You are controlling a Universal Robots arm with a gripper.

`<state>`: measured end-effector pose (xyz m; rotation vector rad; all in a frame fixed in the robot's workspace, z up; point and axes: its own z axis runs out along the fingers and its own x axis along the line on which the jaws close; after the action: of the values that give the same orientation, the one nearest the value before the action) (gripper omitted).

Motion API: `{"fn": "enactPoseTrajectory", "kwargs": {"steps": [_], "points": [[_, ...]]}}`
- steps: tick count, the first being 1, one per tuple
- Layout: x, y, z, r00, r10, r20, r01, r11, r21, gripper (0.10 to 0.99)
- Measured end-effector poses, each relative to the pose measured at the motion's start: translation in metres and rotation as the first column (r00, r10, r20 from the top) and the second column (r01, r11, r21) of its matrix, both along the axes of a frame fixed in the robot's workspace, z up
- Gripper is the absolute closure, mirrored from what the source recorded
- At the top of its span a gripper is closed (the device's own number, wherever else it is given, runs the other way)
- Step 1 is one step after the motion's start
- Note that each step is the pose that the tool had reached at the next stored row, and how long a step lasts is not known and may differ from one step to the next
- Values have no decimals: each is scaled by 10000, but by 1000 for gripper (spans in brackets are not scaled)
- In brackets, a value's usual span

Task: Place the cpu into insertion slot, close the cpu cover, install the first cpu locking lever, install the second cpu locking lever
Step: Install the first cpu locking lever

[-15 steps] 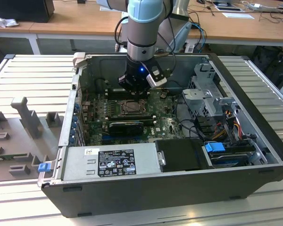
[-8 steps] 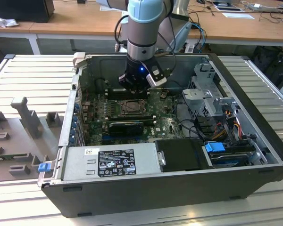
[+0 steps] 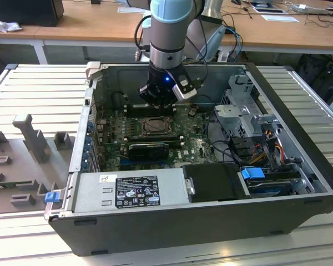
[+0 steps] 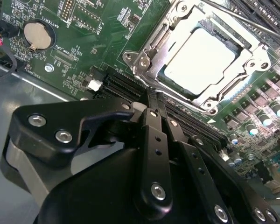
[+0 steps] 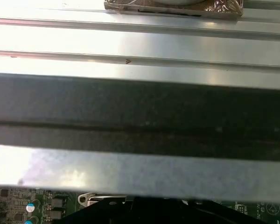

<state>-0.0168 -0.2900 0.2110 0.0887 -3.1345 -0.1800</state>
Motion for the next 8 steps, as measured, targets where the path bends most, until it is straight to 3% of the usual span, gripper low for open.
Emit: {"fn": "enactPoseTrajectory", "kwargs": {"steps": [8], "points": [[0,-21,11,10000,0,-1,0,10000,-2,980]]}}
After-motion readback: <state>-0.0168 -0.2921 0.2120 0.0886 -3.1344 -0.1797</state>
